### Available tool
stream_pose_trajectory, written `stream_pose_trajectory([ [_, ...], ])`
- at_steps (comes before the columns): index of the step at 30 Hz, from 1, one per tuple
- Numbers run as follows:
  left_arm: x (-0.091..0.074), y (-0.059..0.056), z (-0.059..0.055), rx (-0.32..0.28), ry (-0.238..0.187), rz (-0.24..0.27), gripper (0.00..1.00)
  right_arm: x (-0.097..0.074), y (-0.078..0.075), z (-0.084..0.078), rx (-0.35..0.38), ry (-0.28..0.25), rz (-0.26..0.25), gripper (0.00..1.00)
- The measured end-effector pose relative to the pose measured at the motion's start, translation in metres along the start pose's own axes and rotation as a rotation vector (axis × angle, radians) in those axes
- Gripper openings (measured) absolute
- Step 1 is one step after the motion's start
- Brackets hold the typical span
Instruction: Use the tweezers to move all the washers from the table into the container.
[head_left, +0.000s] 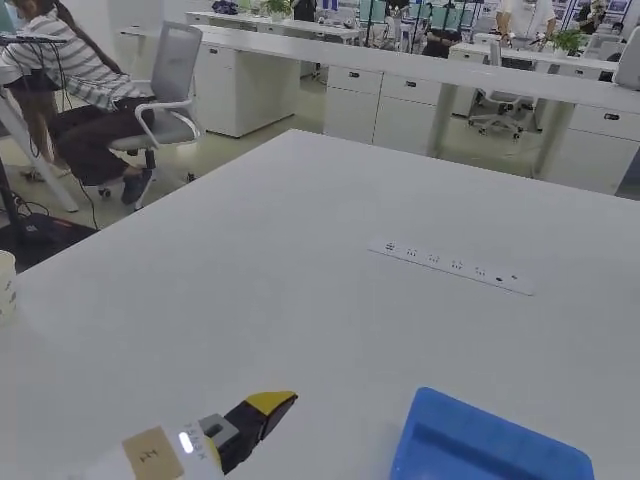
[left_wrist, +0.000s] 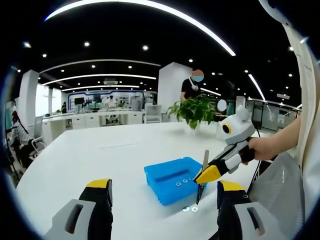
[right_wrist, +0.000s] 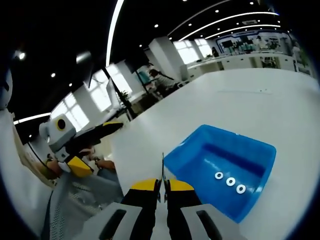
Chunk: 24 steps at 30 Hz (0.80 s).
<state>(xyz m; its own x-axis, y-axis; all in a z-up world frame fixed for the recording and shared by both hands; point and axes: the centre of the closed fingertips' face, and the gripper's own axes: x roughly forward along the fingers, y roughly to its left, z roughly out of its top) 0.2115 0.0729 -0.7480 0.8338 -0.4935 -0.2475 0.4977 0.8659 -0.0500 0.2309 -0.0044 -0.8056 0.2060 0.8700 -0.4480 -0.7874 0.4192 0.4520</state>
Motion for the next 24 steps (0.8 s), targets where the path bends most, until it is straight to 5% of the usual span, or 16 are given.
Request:
stream_pose_trajectory([
  [24,0.0,0.001,-0.001,-0.003,0.003,0.005,0.88,0.012,-0.001,-0.02,-0.16,0.092,-0.017,0.04],
])
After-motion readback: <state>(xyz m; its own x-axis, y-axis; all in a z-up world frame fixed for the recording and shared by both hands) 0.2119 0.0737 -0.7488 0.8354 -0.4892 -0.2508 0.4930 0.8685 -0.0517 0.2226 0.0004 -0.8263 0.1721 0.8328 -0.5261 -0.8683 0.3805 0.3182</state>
